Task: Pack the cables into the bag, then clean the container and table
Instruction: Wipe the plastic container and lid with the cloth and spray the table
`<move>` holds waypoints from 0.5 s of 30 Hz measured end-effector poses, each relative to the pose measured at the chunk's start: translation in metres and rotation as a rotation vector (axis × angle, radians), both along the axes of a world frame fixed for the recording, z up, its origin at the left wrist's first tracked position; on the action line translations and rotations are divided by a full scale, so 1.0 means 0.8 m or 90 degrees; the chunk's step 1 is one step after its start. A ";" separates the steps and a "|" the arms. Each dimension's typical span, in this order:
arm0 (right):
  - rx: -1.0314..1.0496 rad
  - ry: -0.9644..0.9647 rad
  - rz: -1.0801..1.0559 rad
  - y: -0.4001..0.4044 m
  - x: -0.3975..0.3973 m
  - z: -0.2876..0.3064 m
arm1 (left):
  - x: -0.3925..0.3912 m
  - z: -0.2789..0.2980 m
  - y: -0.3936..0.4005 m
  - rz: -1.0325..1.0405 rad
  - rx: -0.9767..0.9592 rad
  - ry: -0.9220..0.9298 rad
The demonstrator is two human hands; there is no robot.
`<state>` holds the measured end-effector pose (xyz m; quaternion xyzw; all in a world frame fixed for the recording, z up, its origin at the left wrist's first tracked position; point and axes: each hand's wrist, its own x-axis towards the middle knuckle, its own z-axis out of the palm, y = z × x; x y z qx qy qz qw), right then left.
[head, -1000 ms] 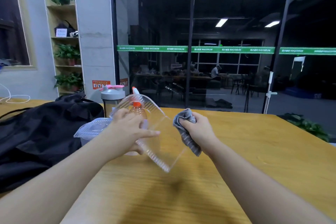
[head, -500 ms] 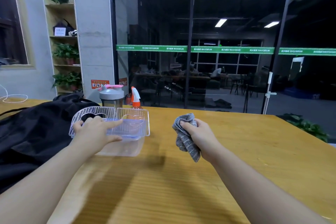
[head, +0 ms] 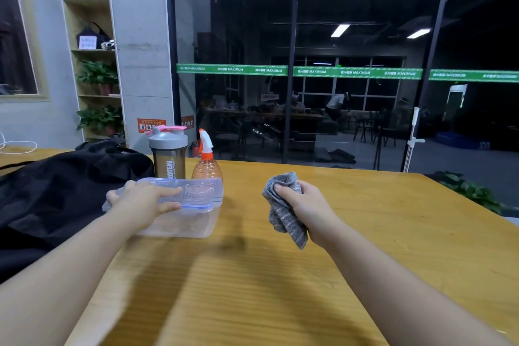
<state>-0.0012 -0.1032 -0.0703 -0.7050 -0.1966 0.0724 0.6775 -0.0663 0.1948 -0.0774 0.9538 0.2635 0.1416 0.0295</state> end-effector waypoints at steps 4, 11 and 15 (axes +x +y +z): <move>-0.007 0.000 -0.018 -0.004 0.002 -0.002 | -0.003 0.001 -0.008 -0.016 0.039 0.010; 0.005 0.029 -0.049 -0.009 0.005 -0.004 | -0.003 0.012 -0.046 -0.064 0.141 -0.070; -0.055 0.006 -0.033 -0.012 -0.004 -0.005 | 0.002 0.018 -0.104 -0.216 0.081 -0.191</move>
